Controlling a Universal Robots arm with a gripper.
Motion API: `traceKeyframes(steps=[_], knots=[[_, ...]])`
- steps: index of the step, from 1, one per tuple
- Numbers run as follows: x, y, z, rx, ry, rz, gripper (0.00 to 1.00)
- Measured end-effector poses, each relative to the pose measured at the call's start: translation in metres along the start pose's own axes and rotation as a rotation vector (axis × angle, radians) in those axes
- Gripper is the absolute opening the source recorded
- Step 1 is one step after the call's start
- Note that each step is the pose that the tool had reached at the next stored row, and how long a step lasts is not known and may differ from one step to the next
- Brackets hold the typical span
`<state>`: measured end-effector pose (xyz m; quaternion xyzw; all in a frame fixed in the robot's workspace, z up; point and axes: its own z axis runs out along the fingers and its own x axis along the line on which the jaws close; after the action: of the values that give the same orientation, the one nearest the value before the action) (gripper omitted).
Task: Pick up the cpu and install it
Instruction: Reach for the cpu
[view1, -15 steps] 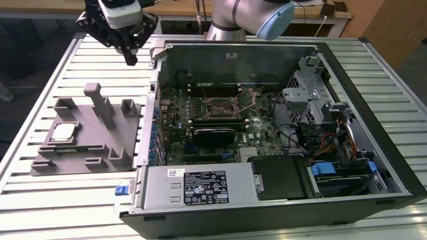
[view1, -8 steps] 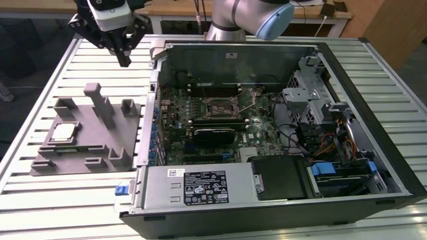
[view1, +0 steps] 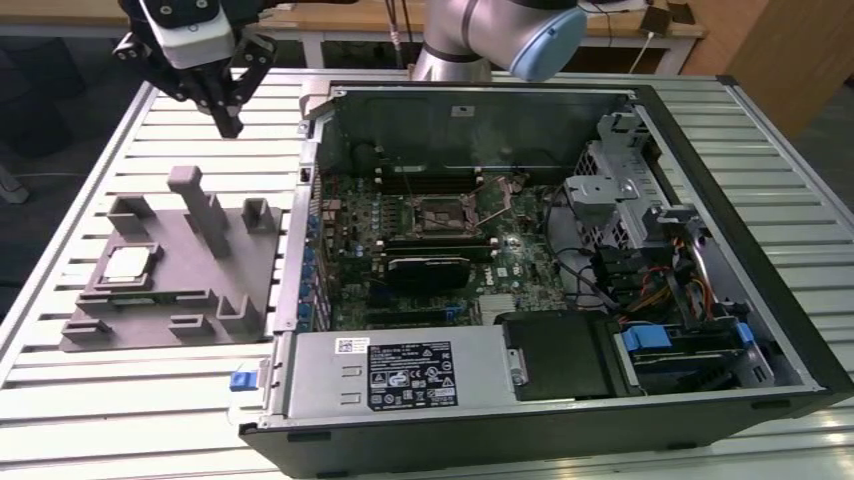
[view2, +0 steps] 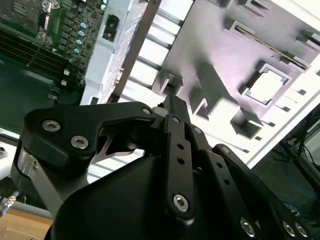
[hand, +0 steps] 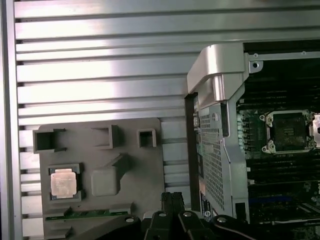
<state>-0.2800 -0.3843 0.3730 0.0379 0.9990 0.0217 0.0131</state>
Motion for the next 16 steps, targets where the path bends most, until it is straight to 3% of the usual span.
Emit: traceKeyframes(steps=[4, 16], knots=[[0.0135, -0.0011, 0.0024, 0.0, 0.0001, 0.0, 0.11], [0.0416, -0.0035, 0.0079, 0.0, 0.0, 0.0, 0.11]])
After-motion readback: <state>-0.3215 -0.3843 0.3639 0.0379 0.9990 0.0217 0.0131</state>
